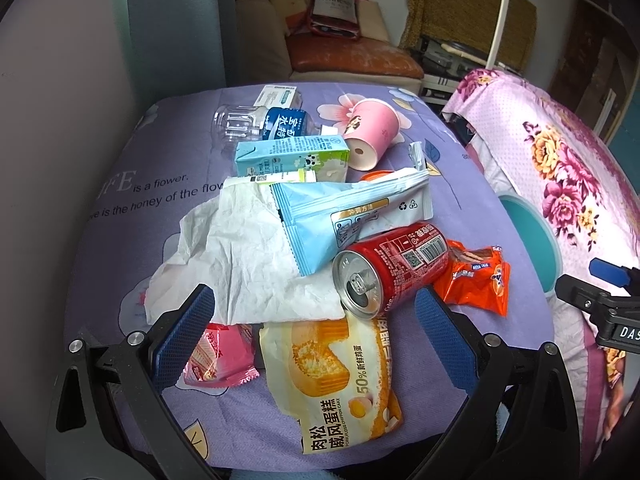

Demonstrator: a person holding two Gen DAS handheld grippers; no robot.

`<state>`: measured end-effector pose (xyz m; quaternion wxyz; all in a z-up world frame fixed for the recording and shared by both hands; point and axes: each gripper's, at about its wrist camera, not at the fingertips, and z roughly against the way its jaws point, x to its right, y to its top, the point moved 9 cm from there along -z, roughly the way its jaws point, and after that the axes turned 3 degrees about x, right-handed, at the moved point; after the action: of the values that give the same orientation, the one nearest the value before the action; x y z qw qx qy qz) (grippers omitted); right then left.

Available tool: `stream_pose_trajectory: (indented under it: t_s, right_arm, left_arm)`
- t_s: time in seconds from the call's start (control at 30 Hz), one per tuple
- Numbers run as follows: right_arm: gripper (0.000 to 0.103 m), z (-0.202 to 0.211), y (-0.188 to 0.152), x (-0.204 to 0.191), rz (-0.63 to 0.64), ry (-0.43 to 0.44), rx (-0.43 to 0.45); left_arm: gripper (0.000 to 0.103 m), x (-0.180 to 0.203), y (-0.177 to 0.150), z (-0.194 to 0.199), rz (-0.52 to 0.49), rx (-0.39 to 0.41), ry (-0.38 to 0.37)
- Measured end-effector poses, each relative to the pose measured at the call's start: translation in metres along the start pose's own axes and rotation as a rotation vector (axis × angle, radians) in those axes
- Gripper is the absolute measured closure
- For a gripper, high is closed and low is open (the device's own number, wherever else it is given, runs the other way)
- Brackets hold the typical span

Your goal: Collect trash

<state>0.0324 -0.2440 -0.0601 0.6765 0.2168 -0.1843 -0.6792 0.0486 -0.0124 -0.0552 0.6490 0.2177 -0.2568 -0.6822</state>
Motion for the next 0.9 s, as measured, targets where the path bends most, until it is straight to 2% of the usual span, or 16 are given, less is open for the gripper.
stream_pose_trajectory:
  t_s: [0.9]
  right_arm:
    - [0.006,-0.014,-0.008,-0.006,0.016,0.018,-0.041]
  left_arm:
    - [0.003,0.006,-0.004,-0.004,-0.005,-0.01,-0.007]
